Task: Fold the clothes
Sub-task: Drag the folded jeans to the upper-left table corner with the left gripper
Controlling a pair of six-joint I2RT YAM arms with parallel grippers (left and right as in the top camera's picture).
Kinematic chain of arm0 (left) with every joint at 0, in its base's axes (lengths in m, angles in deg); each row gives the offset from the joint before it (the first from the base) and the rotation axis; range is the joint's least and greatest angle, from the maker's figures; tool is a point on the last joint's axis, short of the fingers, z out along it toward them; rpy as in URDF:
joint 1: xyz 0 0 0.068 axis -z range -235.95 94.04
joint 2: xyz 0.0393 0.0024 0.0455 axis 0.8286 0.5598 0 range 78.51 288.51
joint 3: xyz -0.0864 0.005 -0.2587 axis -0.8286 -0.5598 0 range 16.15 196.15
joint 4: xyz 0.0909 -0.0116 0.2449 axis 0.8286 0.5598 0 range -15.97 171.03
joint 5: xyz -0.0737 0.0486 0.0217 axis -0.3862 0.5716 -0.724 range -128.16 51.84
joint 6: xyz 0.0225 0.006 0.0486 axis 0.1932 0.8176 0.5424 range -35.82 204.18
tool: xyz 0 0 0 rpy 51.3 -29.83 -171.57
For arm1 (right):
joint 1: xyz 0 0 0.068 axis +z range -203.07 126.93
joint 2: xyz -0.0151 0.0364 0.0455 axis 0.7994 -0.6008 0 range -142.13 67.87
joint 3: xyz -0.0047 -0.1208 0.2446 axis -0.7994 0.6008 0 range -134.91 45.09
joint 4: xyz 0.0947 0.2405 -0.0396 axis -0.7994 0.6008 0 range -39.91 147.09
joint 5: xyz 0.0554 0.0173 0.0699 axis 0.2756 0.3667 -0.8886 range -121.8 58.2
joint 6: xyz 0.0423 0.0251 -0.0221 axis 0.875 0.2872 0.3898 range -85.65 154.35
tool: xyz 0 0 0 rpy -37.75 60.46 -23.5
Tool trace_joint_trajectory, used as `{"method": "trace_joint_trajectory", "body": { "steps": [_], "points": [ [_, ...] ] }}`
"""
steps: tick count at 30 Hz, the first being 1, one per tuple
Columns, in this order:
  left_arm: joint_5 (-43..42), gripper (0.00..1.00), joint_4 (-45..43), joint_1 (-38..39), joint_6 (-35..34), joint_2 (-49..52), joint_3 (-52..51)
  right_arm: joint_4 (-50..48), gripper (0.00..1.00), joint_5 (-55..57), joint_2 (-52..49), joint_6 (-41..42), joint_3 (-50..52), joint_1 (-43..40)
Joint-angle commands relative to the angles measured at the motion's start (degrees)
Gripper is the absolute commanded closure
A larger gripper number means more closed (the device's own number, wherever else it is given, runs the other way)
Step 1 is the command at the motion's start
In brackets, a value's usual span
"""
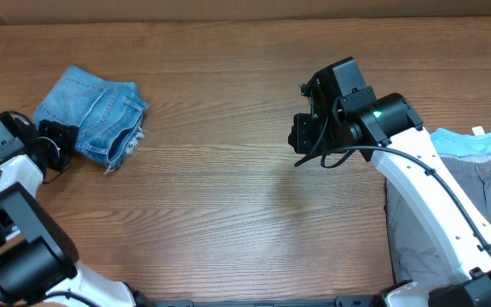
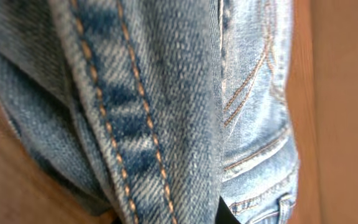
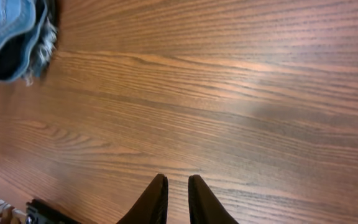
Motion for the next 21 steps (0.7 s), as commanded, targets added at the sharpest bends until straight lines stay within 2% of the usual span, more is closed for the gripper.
{"method": "trace_joint_trajectory", "body": {
  "steps": [1, 5, 10, 12, 15, 16, 18, 19, 21],
  "points": [
    [0.61, 0.96, -4.74, -0.20, -5.95, 1.84, 1.14, -0.02, 0.84, 0.44, 0.92, 0.37, -0.17, 0.02],
    [2.58, 0.95, -12.70, -0.17, -9.40, 3.34, 1.14, 0.20, 0.85, 0.42, 0.92, 0.37, -0.17, 0.02],
    [4.24, 0.94, -18.82, 0.74, -18.82, 5.77, 1.14, 0.24, 0.84, 0.44, 0.92, 0.98, -0.17, 0.02],
    [5.40, 0.91, -19.52, 1.40, -23.37, 6.82, 1.14, 0.63, 0.84, 0.44, 0.92, 1.27, -0.17, 0.02],
    [5.90, 0.84, -20.65, 2.36, -25.09, 7.76, 1.14, 1.31, 0.84, 0.44, 0.92, 1.42, -0.17, 0.02],
    [5.92, 0.74, -20.92, 2.67, -25.16, 7.96, 1.14, 1.38, 0.85, 0.44, 0.92, 1.42, -0.17, 0.02],
    [5.22, 0.47, -21.40, 2.71, -24.00, 7.91, 1.16, 1.40, 0.84, 0.42, 0.92, 1.49, -0.17, 0.02],
    [3.96, 0.00, -21.79, 2.69, -22.01, 7.69, 1.20, 1.49, 0.85, 0.42, 0.92, 1.68, -0.17, 0.02],
    [0.63, 0.00, -21.57, 1.99, -15.96, 7.04, 1.55, 1.97, 0.85, 0.39, 0.92, 1.70, -0.17, 0.02]
  ]
}}
